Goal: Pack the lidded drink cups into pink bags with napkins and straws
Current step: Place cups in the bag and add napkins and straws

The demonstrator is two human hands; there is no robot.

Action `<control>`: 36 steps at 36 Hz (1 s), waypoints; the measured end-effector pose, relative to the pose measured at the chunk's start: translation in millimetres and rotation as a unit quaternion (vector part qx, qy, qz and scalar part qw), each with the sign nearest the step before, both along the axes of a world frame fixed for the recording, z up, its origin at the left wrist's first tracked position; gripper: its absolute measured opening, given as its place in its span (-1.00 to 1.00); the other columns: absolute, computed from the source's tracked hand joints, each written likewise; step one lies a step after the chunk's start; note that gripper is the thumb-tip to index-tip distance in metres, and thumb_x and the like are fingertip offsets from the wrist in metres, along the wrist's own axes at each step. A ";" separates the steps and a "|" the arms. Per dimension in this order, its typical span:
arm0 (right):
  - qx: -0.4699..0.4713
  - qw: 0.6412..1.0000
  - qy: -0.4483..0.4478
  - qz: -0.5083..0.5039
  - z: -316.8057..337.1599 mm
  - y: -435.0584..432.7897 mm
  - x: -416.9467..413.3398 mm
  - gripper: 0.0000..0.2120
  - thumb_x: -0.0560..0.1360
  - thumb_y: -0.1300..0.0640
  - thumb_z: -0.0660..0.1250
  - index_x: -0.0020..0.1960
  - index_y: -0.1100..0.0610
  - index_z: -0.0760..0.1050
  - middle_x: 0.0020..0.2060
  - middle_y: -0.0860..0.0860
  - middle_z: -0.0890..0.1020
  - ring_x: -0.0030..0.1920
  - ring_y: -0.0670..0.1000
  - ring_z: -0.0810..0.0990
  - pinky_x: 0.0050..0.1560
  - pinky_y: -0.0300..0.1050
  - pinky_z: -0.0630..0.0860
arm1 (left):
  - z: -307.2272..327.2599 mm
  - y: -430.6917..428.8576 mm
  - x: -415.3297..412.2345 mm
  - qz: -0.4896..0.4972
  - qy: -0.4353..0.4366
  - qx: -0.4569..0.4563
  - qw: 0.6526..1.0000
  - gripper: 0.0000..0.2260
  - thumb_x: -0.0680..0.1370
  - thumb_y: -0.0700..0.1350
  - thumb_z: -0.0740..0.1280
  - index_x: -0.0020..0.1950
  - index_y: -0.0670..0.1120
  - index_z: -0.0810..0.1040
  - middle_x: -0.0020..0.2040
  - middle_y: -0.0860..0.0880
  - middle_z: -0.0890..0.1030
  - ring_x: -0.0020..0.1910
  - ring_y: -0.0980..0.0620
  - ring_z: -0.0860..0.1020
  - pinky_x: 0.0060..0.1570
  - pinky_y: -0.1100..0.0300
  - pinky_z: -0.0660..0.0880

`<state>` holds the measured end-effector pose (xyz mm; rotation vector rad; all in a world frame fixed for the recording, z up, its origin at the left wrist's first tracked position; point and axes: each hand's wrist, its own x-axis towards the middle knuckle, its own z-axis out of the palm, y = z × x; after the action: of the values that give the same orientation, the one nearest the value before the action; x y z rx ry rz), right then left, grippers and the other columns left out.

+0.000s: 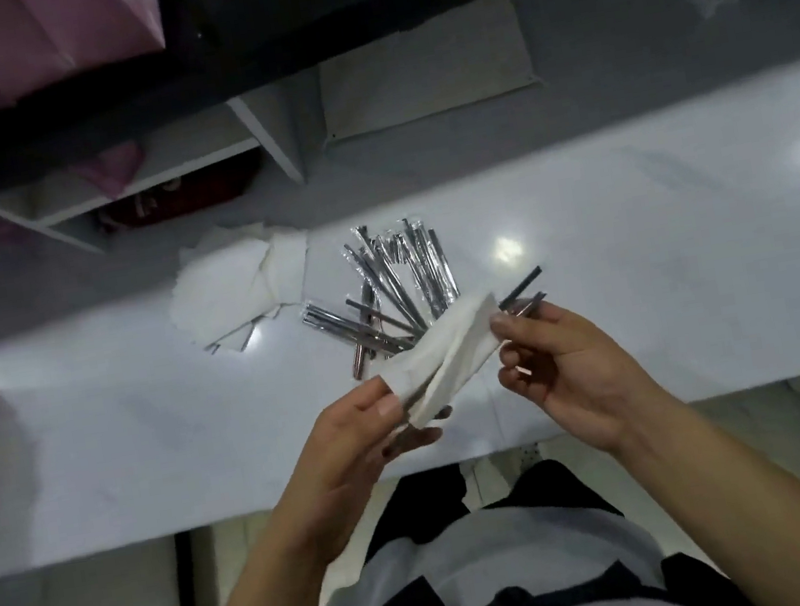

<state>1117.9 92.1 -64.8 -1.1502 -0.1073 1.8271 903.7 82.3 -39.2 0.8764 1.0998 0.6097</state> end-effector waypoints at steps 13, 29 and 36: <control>0.026 0.987 -0.034 0.152 -1.0 2.2 -47.1 -0.91 0.43 0.28 0.43 -0.11 0.13 0.60 -0.23 0.02 0.65 -0.24 -0.06 0.59 -0.04 -0.12 0.50 | 11.8 -49.0 -10.4 0.172 0.351 0.128 0.911 -0.93 0.46 -0.10 0.51 -0.15 0.08 0.70 -0.22 0.11 0.68 -0.15 0.09 0.64 -0.15 0.18 0.50; 0.535 0.418 -0.569 0.463 76.6 -35.6 -227.8 -0.29 0.41 -0.29 0.40 0.49 -0.17 0.28 0.40 -0.17 0.41 0.46 -0.08 0.22 0.50 0.02 0.09 | 18.6 -129.3 -201.6 0.173 0.441 0.251 0.844 -0.89 0.49 -0.06 0.48 0.00 0.00 0.71 -0.06 0.18 0.63 -0.08 0.19 0.59 -0.09 0.12 0.59; 0.607 0.233 -0.567 0.506 87.5 -70.6 -386.8 -0.85 0.52 -0.08 0.34 0.05 -0.13 0.63 -0.18 -0.15 0.66 -0.05 -0.08 0.55 0.14 -0.09 0.33 | 24.4 -184.4 -312.7 0.210 0.452 0.274 0.822 -0.90 0.52 0.00 0.45 -0.05 0.01 0.70 -0.14 0.16 0.59 -0.18 0.16 0.56 -0.23 0.15 0.54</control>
<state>731.1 21.5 22.7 -0.7082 -3.0534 0.3764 591.1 -102.1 -14.8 1.5191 2.0762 0.9370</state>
